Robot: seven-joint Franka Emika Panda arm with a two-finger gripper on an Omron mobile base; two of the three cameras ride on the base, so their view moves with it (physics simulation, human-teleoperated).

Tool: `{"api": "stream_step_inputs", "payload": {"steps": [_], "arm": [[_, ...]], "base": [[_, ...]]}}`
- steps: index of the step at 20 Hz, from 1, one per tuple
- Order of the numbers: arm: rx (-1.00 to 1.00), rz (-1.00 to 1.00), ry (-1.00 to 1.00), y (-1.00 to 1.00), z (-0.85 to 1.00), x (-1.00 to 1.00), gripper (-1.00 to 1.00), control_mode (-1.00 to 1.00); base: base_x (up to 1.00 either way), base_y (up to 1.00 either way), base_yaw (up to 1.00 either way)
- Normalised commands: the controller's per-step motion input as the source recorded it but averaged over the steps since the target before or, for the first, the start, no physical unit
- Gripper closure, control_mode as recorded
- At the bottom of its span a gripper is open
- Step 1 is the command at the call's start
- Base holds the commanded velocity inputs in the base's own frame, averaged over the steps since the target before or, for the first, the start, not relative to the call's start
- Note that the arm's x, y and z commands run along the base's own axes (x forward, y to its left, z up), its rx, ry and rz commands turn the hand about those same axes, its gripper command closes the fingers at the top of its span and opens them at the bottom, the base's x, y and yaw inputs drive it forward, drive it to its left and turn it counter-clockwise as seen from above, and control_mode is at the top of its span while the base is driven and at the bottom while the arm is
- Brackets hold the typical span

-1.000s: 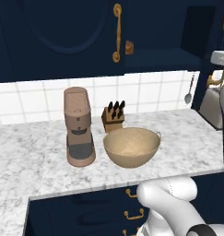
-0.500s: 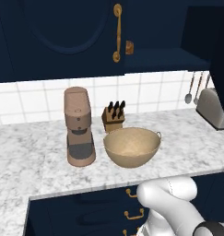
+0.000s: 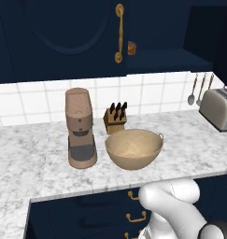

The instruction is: Open the cabinet, pick up the bread from the cabinet and place it in the basket. Then move the basket to the dining counter.

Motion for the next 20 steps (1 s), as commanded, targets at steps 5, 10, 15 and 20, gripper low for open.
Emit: {"api": "stream_step_inputs", "payload": {"steps": [5, 10, 15, 20], "arm": [[0.0, -0.51, -0.08, -0.98, -0.3, 0.0, 1.0, -1.0], [0.11, -0.18, -0.08, -0.5, 0.01, -0.79, 1.0, -1.0], [0.12, -0.11, -0.18, 0.72, -0.29, -1.0, 1.0, -1.0], [0.05, -0.02, -0.46, 1.0, -1.0, -0.78, 1.0, -1.0]], "base": [[0.0, 0.0, 0.0], [0.0, 0.0, 0.0], [0.0, 0.0, 0.0], [0.0, 0.0, 0.0]]}}
